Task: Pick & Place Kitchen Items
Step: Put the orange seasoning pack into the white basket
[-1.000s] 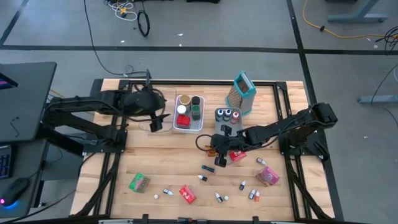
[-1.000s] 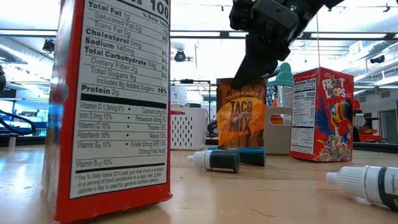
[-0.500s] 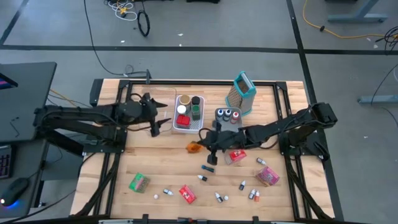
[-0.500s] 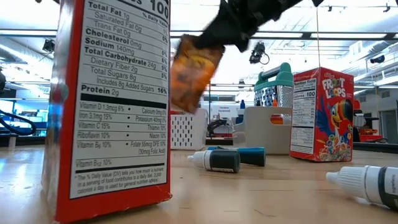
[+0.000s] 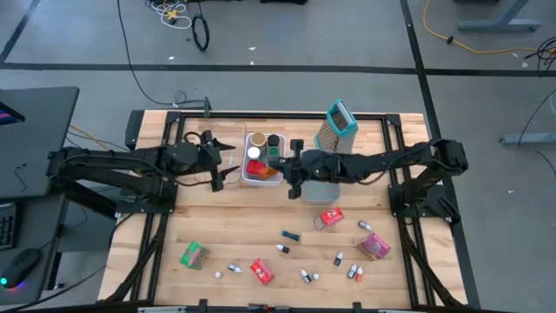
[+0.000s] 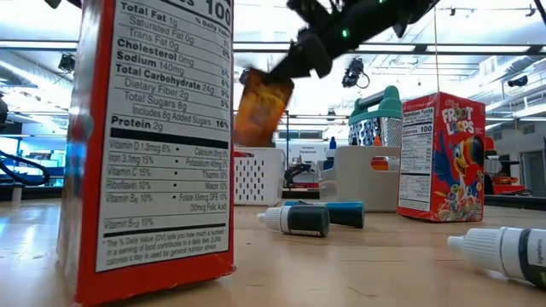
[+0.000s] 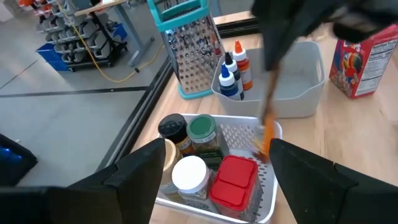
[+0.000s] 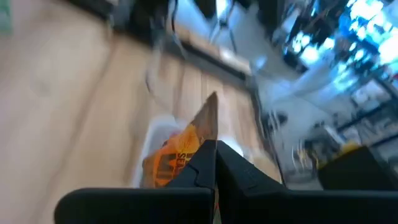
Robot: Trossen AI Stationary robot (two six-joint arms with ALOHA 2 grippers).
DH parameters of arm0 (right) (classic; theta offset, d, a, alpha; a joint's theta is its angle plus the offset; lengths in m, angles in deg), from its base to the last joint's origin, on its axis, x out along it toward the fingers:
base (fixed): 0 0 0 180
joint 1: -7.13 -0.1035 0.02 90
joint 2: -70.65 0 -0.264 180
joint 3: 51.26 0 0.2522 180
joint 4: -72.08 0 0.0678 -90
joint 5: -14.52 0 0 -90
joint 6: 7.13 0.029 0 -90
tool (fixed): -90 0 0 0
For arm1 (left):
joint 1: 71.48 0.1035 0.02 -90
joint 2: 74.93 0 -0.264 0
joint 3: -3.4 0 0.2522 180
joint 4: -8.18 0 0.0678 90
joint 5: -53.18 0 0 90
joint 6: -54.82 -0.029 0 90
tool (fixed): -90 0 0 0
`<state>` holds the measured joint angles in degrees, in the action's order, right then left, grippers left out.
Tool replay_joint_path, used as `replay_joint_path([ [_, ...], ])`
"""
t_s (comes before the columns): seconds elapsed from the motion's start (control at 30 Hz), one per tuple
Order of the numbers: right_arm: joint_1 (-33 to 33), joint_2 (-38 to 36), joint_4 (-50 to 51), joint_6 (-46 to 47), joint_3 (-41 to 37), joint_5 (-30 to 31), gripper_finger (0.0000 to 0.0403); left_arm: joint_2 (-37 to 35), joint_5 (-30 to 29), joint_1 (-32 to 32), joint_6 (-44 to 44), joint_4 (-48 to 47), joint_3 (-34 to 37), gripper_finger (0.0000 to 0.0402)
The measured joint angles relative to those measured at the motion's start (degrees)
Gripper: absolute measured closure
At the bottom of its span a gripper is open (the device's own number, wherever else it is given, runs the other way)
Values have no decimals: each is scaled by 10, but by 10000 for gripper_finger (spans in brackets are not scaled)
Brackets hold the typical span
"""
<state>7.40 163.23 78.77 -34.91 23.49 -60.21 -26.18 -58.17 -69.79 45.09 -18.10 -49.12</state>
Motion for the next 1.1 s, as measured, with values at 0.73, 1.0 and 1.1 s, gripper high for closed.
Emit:
replay_joint_path([
  [0.73,68,0,62,-401,0,-163,393,0,-3,0,11,-15,0,107],
  [1.0,69,0,17,-479,0,-163,392,1,-3,0,32,-26,0,107],
  [1.1,70,0,28,-492,0,-164,392,0,-3,0,49,-27,4,107],
])
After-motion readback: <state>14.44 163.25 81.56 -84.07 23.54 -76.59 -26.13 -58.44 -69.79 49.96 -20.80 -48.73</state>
